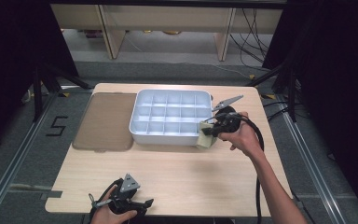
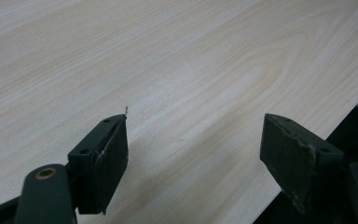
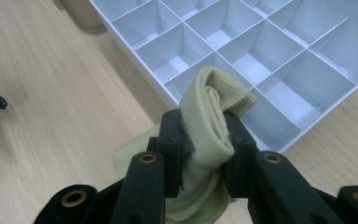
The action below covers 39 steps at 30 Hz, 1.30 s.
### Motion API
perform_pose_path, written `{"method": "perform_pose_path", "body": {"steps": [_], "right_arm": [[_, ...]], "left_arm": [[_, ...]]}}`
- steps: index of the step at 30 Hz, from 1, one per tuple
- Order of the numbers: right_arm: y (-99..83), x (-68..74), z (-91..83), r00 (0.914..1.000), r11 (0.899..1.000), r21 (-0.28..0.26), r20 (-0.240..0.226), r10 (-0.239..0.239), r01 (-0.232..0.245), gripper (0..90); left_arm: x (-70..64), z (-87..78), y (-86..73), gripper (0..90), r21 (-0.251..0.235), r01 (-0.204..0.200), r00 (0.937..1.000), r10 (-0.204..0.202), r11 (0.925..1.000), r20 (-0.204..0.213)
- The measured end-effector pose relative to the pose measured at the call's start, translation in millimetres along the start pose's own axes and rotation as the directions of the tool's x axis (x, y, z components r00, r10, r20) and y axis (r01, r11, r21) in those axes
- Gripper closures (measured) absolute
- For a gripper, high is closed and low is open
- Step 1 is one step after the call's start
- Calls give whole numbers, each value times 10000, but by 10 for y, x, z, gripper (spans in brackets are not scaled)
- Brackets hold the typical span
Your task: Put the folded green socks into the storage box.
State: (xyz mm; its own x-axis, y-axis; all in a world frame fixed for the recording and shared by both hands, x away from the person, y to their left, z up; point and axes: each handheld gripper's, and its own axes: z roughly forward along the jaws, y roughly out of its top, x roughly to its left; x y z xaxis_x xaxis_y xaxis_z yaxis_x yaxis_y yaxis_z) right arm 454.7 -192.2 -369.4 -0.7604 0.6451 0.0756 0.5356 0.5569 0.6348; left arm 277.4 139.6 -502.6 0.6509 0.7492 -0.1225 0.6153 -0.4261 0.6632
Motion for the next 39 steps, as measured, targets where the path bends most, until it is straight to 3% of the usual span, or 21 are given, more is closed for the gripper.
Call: {"method": "perform_pose_path", "body": {"steps": [3,4,8,10,11,15,17,18,21,29,34,37,39], "right_arm": [[46,-19,13,9993,9996,141,274,260,-264,732],[69,-23,-6,9999,9994,336,-9,106,-106,732],[141,-59,-5,9998,9975,674,60,186,-189,732],[160,-81,1,9999,9979,638,93,-85,79,732],[194,-82,0,9996,9964,821,229,171,-189,732],[248,-113,25,9994,9954,933,269,195,-220,732],[259,-125,37,9995,9957,918,283,126,-151,732],[268,-119,41,9989,9944,989,302,355,-383,732],[316,-161,83,9991,9926,1195,371,180,-224,732],[373,-216,148,9984,9885,1469,500,282,-353,732],[410,-279,197,9970,9866,1552,659,398,-497,731],[440,-305,211,9968,9853,1636,705,389,-500,732],[472,-329,233,9961,9848,1650,767,425,-547,732]], "left_arm": [[-2,3,-1,230,15,-56,10000,56,10000,-56],[-2,8,-1,230,38,-74,9999,74,10000,-73],[-4,8,1,230,41,-82,10000,82,10000,-47],[-2,8,0,230,65,-84,9999,84,9999,-60],[-8,8,-2,230,-4,-12,10000,12,10000,2],[-2,-1,4,230,125,-248,9997,248,9996,-28],[-9,5,1,230,103,-103,9999,103,9999,-23],[-12,5,-1,230,60,-96,10000,96,9999,-22],[-16,18,-4,230,115,-124,9999,124,9999,-8],[-32,19,-4,230,140,-130,9999,130,9998,29],[-38,20,-3,230,70,-172,9998,171,9998,131],[-25,21,-2,230,146,-401,9992,400,9991,56],[-35,29,-6,230,134,-241,9997,239,9996,88]]}}
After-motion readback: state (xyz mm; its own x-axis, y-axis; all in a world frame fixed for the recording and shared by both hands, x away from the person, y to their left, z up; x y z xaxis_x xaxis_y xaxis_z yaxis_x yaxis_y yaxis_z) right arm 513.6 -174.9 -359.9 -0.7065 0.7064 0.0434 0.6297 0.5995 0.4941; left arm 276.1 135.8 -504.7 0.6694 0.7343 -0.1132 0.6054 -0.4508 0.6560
